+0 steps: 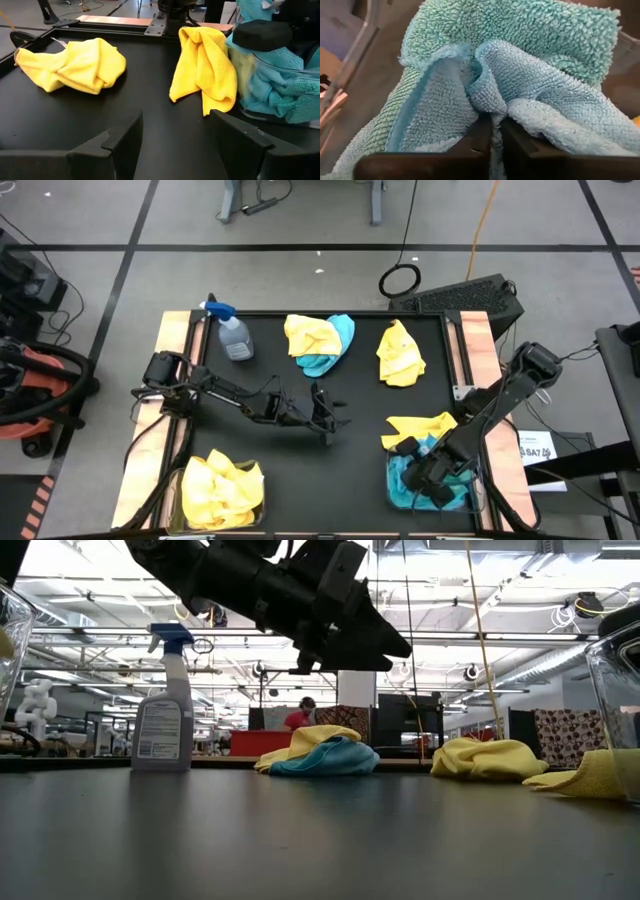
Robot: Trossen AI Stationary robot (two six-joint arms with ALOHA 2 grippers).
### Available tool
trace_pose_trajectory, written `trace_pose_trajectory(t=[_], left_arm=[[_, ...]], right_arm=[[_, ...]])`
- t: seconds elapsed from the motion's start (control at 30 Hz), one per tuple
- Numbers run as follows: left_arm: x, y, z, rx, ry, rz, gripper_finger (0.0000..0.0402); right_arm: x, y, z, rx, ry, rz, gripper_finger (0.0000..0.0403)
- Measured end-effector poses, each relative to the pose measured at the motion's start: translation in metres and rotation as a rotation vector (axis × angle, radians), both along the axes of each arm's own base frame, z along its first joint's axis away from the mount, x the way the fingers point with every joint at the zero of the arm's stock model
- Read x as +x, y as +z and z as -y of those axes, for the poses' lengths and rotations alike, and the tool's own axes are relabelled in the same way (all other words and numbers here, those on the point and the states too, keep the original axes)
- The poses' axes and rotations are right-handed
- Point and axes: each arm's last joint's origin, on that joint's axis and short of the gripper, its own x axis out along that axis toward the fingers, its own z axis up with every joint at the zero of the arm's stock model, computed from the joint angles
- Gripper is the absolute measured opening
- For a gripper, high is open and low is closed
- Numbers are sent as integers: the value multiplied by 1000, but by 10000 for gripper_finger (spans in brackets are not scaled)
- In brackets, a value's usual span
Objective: Sort microfiber towel by color & place in baskets
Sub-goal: Put the blue towel into the right transparent bin, then put the yellow towel into the left transparent bin
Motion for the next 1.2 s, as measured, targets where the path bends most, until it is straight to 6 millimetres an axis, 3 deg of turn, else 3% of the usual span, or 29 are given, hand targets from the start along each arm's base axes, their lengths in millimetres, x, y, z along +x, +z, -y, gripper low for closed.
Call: trace_pose_trajectory(t=[0.3,0.47,0.83,1.07,1.2], left_arm=[[0,-1,0,-20,7,-4,235],[-1,-2,0,-11,5,-19,235],[-1,-2,-2,9,4,-27,235],[0,-2,-4,24,15,-27,235],[0,-1,-14,110,150,-20,235]], right_arm=[[-11,36,8,153,-52,84,160],[-19,55,13,224,-67,135,199],[-39,88,28,337,-49,247,180],[-51,100,47,257,-120,353,161],[-51,107,55,179,-188,504,163]])
